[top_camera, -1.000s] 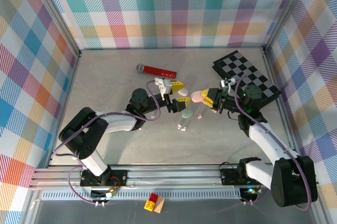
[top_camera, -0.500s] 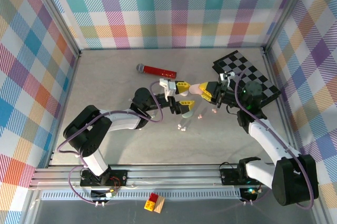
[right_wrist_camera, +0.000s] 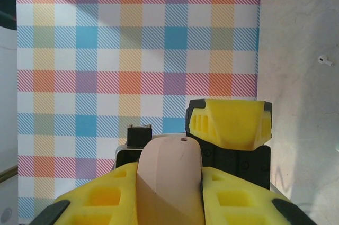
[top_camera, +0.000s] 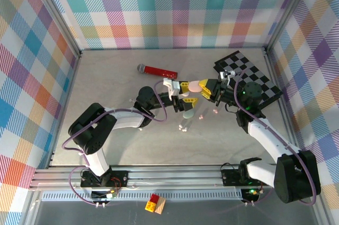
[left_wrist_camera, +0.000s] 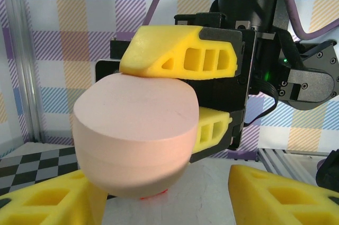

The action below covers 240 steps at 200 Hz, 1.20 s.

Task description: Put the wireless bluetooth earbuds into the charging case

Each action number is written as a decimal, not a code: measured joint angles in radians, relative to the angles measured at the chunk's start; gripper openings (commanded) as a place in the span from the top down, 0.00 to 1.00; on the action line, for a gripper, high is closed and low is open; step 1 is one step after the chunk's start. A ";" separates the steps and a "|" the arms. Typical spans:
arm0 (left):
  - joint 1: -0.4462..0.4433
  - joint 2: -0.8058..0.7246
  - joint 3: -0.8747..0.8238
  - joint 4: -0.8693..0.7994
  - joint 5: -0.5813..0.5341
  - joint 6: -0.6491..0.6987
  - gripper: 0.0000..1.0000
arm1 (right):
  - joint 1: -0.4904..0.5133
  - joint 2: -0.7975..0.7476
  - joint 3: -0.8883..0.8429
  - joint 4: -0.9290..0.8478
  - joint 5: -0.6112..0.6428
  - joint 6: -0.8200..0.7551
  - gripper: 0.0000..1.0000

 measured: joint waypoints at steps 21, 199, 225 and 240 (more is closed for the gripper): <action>0.000 0.000 0.003 0.003 -0.006 0.003 0.40 | 0.005 0.000 0.000 0.000 0.006 0.005 0.97; -0.001 0.023 0.058 0.003 -0.032 0.007 0.52 | 0.008 -0.002 0.000 -0.008 0.016 0.010 0.98; 0.000 0.027 0.058 0.003 -0.029 0.007 0.54 | 0.008 -0.003 0.000 -0.008 0.016 0.014 0.98; 0.000 0.027 0.058 0.003 -0.029 0.006 0.56 | 0.010 -0.004 0.000 -0.008 0.016 0.016 0.98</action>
